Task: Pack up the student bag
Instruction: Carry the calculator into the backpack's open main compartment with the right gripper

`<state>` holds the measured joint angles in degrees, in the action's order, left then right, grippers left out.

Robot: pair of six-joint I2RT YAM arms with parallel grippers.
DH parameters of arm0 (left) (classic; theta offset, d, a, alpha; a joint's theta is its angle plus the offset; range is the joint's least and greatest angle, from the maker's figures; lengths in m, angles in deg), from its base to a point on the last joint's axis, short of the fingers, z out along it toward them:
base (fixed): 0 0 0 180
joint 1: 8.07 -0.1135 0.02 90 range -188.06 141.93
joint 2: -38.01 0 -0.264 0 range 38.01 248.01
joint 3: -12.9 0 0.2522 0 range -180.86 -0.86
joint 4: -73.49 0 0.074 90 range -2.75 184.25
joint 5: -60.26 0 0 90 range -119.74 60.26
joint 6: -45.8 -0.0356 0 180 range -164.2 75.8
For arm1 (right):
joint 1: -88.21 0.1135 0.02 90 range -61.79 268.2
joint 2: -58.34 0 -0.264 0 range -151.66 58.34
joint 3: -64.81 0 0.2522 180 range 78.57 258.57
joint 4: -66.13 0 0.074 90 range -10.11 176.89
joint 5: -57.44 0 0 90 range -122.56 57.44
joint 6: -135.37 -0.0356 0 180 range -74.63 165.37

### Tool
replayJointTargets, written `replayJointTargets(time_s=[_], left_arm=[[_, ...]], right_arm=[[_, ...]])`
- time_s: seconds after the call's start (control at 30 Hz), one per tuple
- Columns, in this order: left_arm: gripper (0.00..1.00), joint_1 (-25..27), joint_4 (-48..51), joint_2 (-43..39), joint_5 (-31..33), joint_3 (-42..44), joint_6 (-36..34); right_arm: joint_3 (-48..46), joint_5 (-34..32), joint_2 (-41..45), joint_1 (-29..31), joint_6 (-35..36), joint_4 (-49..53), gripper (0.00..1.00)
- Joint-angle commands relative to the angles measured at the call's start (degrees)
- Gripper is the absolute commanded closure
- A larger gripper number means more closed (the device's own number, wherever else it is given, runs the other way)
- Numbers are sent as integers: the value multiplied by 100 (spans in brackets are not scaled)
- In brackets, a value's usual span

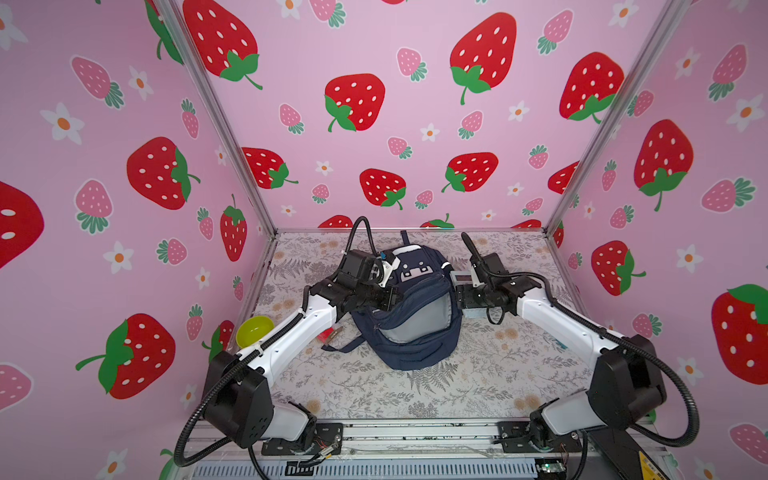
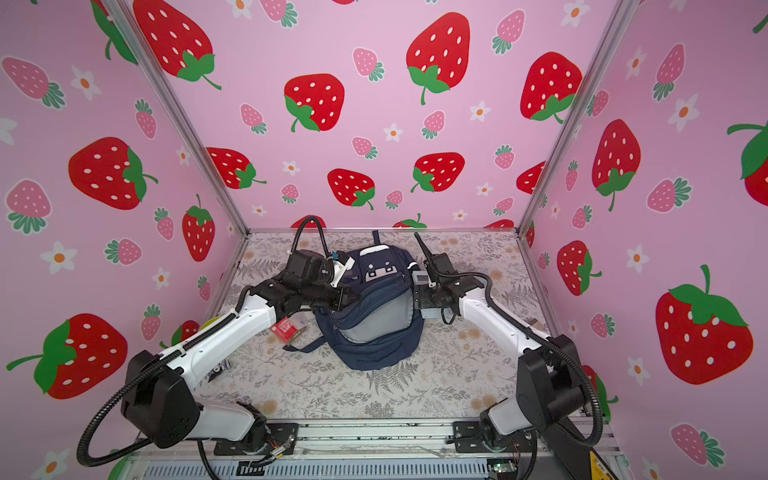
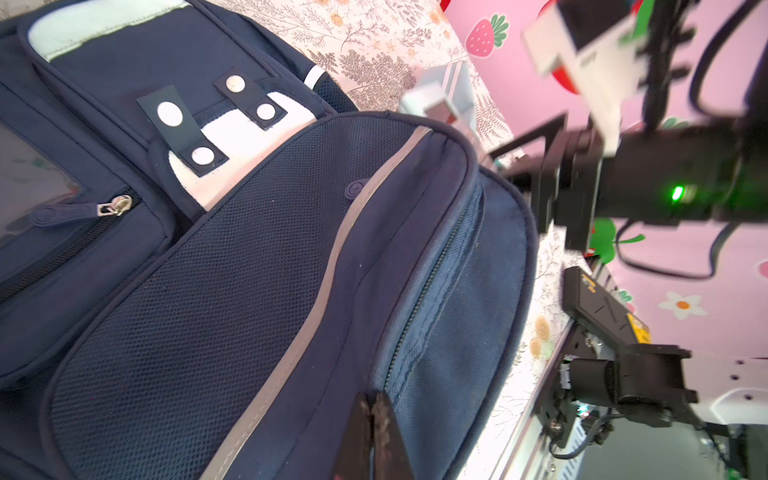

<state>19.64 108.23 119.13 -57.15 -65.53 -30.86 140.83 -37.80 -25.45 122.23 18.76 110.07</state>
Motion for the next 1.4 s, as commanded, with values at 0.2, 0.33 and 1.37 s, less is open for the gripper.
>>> replayJointTargets(time_s=[0.2, 0.33, 1.37], left_arm=[[100, -55, -695, -150, -687, -1, 280], [100, -55, -673, -106, -819, -8, 280], [100, -63, -577, 0, -1020, 130, 55]], right_arm=[[-209, 290, 203, 839, -1112, -12, 46], [188, 464, -341, 1005, -1175, -110, 47], [-1128, 593, 253, 661, -1575, -1349, 71]])
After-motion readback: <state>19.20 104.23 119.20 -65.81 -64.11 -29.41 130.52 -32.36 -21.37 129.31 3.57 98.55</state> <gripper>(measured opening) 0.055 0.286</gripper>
